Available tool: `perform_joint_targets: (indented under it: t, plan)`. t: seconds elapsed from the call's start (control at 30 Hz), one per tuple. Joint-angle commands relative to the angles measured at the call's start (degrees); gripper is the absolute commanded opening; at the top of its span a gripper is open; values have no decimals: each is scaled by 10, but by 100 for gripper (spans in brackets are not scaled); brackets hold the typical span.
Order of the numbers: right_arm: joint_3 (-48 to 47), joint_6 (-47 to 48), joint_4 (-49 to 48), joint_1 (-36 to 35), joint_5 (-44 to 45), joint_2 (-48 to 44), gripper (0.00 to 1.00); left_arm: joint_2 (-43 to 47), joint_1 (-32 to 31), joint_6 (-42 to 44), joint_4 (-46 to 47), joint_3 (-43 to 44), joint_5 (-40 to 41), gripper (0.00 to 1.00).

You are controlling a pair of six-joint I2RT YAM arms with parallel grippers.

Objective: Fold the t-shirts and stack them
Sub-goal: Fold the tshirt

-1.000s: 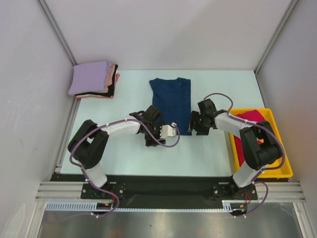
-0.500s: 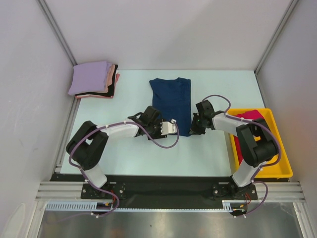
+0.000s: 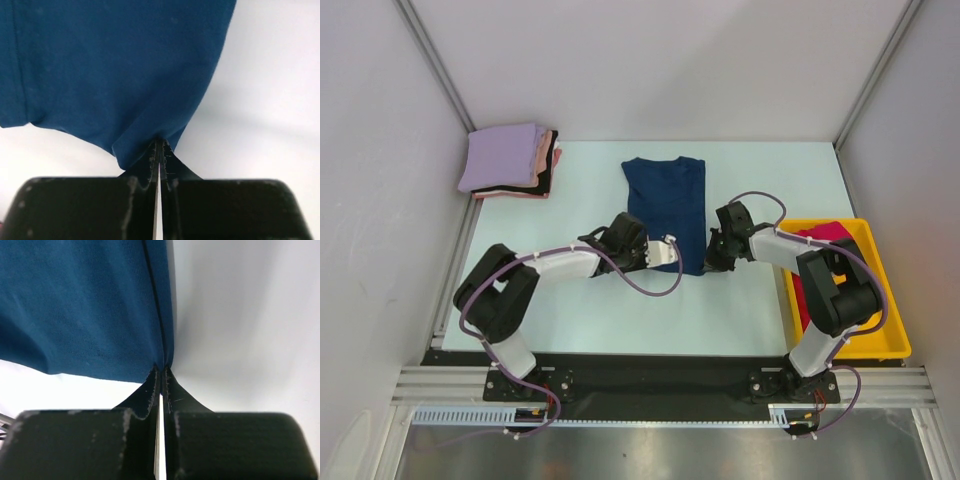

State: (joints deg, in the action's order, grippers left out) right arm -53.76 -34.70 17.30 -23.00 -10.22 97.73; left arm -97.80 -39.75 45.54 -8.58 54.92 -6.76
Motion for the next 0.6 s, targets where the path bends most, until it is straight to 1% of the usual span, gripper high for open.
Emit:
perform_joint_targets:
  t: [0.0, 0.13, 0.33, 0.43, 0.5, 0.57]
  plan:
    - [-14, 10, 26, -1, -11, -17, 0, 37, -2, 2, -30, -8, -8, 0]
    - [-14, 18, 62, -19, -11, -37, 0, 64, -2, 3, -101, -16, -35, 0]
    - [7, 17, 114, -46, -2, -95, 0, 127, -2, -2, -173, -60, -64, 0]
    - [27, 0, 141, -64, -15, -133, 0, 158, -4, -19, -215, -76, -88, 1]
    - [33, -12, 166, -93, -8, -165, 0, 175, -6, -27, -251, -78, -104, 0]
    - [44, -32, 182, -109, 2, -186, 0, 198, -6, -45, -256, -82, -104, 0]
